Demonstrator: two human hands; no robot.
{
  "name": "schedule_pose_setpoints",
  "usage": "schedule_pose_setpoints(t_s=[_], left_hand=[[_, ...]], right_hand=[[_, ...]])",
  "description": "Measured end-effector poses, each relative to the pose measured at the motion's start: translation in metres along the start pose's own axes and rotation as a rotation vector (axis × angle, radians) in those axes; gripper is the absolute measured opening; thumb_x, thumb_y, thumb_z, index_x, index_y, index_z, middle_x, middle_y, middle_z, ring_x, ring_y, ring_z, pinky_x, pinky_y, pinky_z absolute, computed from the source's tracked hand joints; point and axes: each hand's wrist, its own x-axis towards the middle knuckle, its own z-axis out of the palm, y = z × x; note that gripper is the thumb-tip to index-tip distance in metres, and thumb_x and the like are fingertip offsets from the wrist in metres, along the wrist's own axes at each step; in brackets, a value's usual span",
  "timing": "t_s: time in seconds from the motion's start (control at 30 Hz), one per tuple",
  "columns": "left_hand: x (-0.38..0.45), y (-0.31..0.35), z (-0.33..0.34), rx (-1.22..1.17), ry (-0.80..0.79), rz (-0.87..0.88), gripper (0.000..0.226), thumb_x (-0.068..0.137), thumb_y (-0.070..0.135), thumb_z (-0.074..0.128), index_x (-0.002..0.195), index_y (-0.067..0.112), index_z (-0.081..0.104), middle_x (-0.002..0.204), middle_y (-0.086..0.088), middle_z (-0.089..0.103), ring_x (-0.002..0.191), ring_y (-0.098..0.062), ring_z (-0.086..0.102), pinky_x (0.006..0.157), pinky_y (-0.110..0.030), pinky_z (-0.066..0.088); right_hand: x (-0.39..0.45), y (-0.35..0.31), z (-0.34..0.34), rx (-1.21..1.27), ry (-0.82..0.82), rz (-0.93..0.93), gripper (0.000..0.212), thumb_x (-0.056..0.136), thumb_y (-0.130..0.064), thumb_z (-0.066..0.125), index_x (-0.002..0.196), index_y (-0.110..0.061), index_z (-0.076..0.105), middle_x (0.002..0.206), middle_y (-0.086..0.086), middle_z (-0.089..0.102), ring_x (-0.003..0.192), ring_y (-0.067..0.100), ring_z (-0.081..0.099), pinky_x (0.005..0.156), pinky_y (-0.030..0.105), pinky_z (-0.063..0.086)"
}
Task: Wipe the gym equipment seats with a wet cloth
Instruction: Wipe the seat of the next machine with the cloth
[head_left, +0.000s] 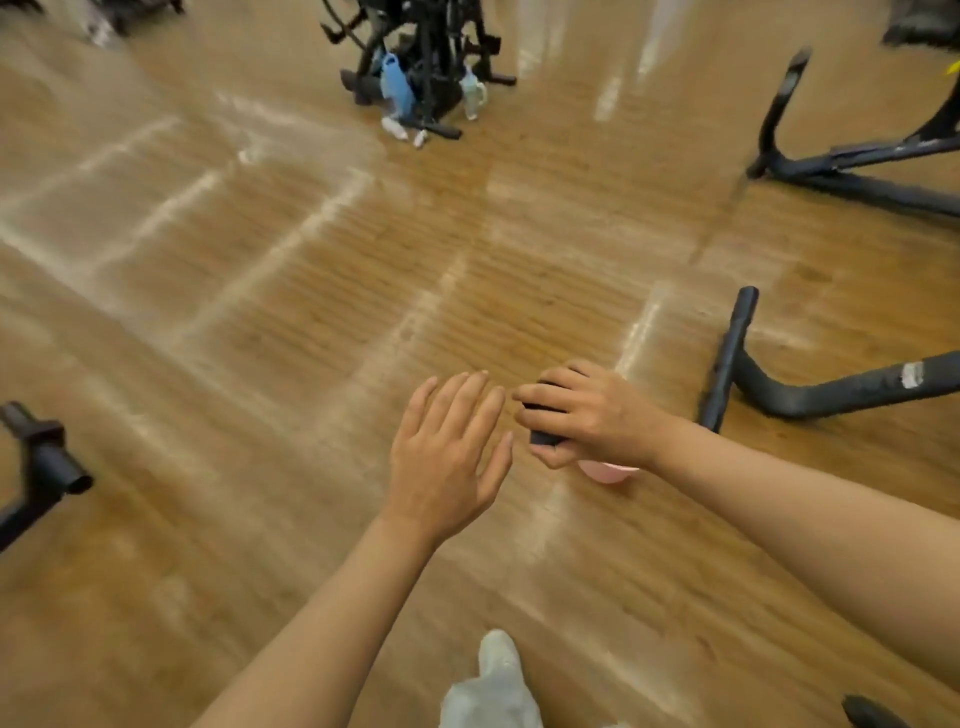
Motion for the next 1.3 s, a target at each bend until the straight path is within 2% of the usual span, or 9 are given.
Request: schedule_pose_setpoints(t_s=[0.17,0.33,0.53,0.7,0.93,1.07,1.3], left_hand=[[-0.003,-0.074,-0.028,0.131,0.037,-0.194,0.04,0.096,0.034,0.057,0.123,0.006,0.066,0.128,-0.013,0.064,0.118,-0.028,0.059,0.106,-0.049,0.042],[-0.005,-0.129,-0.053,0.188,0.077,-0.469,0.038,0.098,0.034,0.055,0.121,0.006,0.067,0.127,-0.012,0.064,0.117,-0.03,0.062,0.105,-0.051,0.041],[0.011,-0.181,-0.064,0.311,0.1,-0.731,0.039,0.093,0.033,0.061,0.123,0.007,0.065,0.124,-0.009,0.064,0.117,-0.026,0.061,0.107,-0.049,0.039],[0.028,-0.214,-0.058,0.405,0.084,-0.931,0.04,0.094,0.035,0.059,0.124,0.008,0.065,0.125,-0.008,0.063,0.119,-0.023,0.059,0.111,-0.045,0.036],[0.02,-0.251,-0.075,0.485,0.105,-1.156,0.042,0.094,0.036,0.058,0.126,0.01,0.064,0.126,-0.005,0.063,0.12,-0.02,0.058,0.112,-0.044,0.035],[-0.003,-0.29,-0.081,0.495,0.09,-1.221,0.043,0.094,0.038,0.057,0.126,0.01,0.064,0.127,-0.005,0.062,0.12,-0.02,0.058,0.114,-0.042,0.033],[-0.075,-0.383,-0.108,0.534,0.127,-1.306,0.047,0.093,0.041,0.057,0.128,0.011,0.063,0.131,-0.005,0.06,0.124,-0.019,0.055,0.115,-0.044,0.031]], right_hand=[[0.087,0.003,0.048,0.123,0.082,0.009,0.018,0.087,-0.029,0.068,0.088,-0.012,0.073,0.104,0.005,0.073,0.078,0.026,0.067,0.06,0.037,0.052],[0.16,-0.001,0.085,0.302,0.194,0.146,0.024,0.091,-0.029,0.067,0.094,-0.008,0.077,0.106,0.009,0.073,0.085,0.027,0.071,0.065,0.039,0.053],[0.238,0.012,0.133,0.587,0.22,0.222,0.029,0.095,-0.031,0.063,0.102,-0.006,0.077,0.115,0.01,0.07,0.099,0.025,0.069,0.081,0.038,0.053],[0.292,0.028,0.168,0.777,0.145,0.036,0.032,0.097,-0.034,0.06,0.103,-0.008,0.077,0.116,0.007,0.07,0.101,0.018,0.066,0.085,0.031,0.05],[0.335,0.033,0.211,0.985,-0.009,-0.096,0.03,0.093,-0.033,0.061,0.104,-0.009,0.077,0.116,0.002,0.069,0.106,0.011,0.062,0.082,0.036,0.051],[0.382,0.011,0.256,1.049,-0.077,-0.225,0.033,0.097,-0.036,0.059,0.106,-0.009,0.076,0.116,0.003,0.069,0.105,0.012,0.063,0.078,0.038,0.051],[0.5,-0.058,0.332,1.067,-0.061,-0.388,0.033,0.097,-0.038,0.06,0.103,-0.01,0.076,0.113,0.005,0.07,0.094,0.019,0.067,0.071,0.041,0.052]])
